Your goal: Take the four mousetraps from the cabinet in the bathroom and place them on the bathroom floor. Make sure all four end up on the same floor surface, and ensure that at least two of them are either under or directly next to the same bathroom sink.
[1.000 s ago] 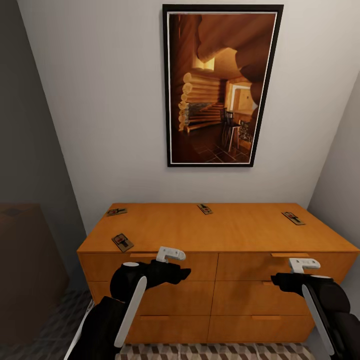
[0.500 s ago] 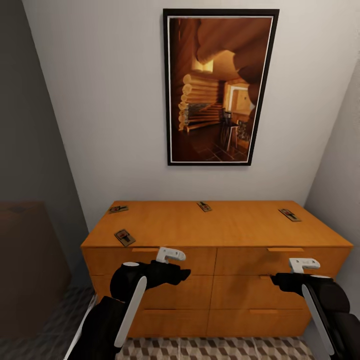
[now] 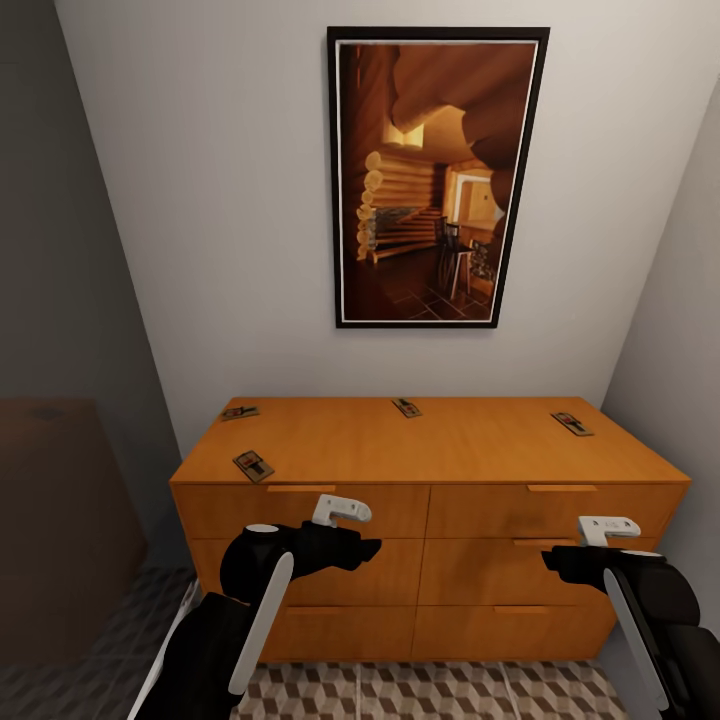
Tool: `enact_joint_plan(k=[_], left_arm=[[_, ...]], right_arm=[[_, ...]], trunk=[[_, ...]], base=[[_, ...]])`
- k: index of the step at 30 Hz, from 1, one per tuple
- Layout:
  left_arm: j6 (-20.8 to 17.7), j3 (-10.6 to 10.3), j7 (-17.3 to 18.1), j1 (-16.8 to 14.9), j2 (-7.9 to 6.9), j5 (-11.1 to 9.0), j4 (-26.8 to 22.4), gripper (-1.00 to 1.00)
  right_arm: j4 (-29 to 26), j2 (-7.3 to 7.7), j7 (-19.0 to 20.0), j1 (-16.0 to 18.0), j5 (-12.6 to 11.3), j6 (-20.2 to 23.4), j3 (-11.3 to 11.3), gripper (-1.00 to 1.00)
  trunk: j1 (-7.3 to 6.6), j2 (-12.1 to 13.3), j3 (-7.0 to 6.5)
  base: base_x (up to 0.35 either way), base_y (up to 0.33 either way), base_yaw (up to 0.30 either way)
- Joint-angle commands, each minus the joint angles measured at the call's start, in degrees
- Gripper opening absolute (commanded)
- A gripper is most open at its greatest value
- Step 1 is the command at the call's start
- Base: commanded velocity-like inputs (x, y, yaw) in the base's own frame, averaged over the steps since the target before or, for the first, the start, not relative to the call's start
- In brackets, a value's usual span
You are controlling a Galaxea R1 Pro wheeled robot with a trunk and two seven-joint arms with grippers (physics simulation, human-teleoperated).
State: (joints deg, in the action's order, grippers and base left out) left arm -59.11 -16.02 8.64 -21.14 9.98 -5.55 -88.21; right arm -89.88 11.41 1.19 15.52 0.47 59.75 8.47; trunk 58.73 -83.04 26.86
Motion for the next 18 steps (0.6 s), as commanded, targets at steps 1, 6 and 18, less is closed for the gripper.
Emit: enact_joint_plan(k=[1, 6, 18], left_arm=[[-0.30, 0.03, -0.29, -0.04, 0.01, -0.51, -0.04, 1.00], [-0.31, 0.03, -0.29, -0.04, 0.01, -0.51, -0.04, 1.00], [-0.05, -0.04, -0.26, -0.04, 0.01, -0.51, -0.08, 1.00]], right_arm=[[-0.08, 0.01, 0.13, 0.04, 0.05, 0.25, 0.02, 1.00], [-0.12, 0.01, 0.12, 0.04, 0.05, 0.25, 0.04, 1.00], [-0.14, 0.07, 0.12, 2.18, 0.05, 0.25, -0.02, 1.00]], trunk=[[0.00, -0.04, 0.07], [0.00, -0.04, 0.07], [0.00, -0.04, 0.07]], base=[[-0.010, 0.000, 0.000], [-0.006, 0.000, 0.000], [-0.001, 0.000, 0.000]])
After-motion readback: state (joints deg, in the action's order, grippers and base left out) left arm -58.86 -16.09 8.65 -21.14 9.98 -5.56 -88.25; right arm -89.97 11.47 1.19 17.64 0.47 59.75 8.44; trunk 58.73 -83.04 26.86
